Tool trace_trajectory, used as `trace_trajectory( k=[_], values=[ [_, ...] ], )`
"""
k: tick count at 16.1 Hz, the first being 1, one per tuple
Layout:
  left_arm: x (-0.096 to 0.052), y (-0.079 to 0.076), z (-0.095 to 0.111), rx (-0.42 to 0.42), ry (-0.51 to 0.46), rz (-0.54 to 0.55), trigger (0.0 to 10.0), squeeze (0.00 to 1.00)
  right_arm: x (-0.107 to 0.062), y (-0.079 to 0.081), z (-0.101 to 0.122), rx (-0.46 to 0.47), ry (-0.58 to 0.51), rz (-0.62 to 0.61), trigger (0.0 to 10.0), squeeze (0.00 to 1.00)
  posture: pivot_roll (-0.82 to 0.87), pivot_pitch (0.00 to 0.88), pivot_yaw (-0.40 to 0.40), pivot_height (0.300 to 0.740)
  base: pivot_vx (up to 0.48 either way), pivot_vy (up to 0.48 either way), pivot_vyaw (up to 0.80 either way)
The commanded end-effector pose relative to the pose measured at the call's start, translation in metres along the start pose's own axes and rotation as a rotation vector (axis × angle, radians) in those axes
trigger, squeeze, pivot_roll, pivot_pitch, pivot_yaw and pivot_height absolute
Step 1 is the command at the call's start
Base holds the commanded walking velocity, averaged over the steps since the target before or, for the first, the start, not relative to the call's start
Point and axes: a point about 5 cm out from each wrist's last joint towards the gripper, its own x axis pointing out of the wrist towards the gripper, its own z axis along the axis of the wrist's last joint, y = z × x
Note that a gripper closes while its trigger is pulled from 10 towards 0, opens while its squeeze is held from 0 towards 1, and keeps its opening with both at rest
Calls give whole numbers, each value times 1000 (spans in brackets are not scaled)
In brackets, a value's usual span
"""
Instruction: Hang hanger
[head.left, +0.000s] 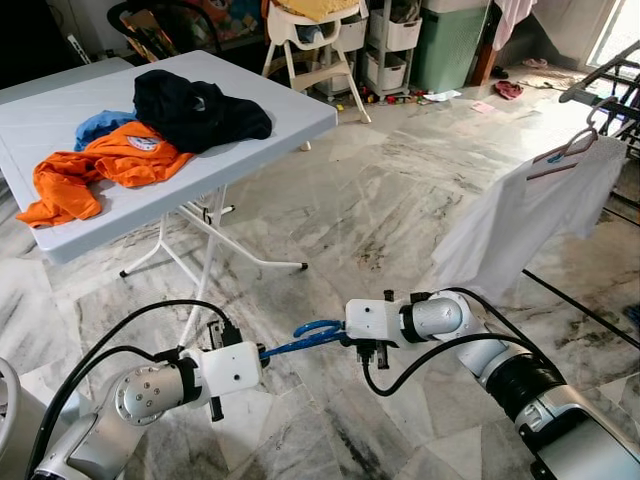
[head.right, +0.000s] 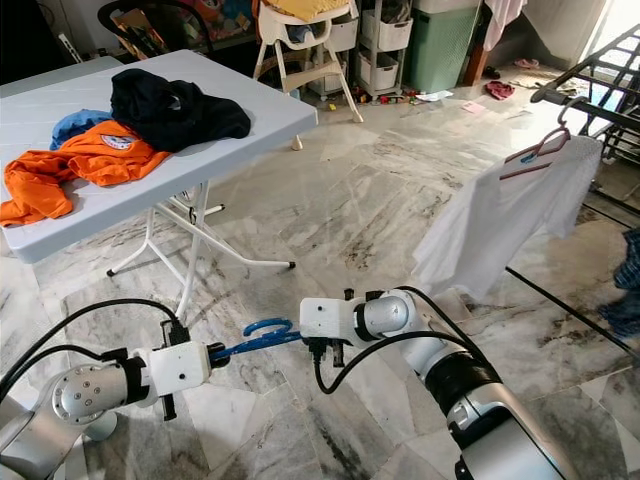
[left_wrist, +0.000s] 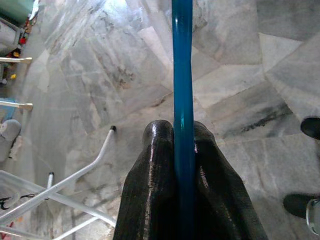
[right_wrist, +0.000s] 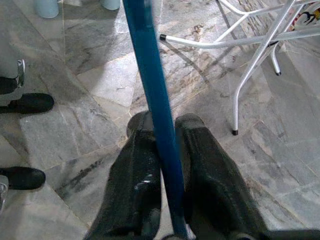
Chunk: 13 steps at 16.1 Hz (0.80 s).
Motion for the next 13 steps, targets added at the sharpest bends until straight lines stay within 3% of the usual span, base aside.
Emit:
trace_trajectory(
  k=[1,11,12,13],
  values=[
    [-1,3,2,28,-3,4,10000,0,-4,-13,6,-15,-12,-38,0,0,-49,49,31,740,0,0,0],
    [4,1,1,39,5,-14,10000,0,-1,-11,9,-30,-43,-43,0,0,-52,43,34,740,0,0,0],
    [4,1,-1,15,2,-5,10000,1000,-1,-10,9,-26,-50,-43,0,0,-52,40,34,740,0,0,0],
    [5,0,-2,-14,-7,-1,10000,1000,-1,-9,9,-22,-57,-44,0,0,-51,35,35,740,0,0,0]
  ],
)
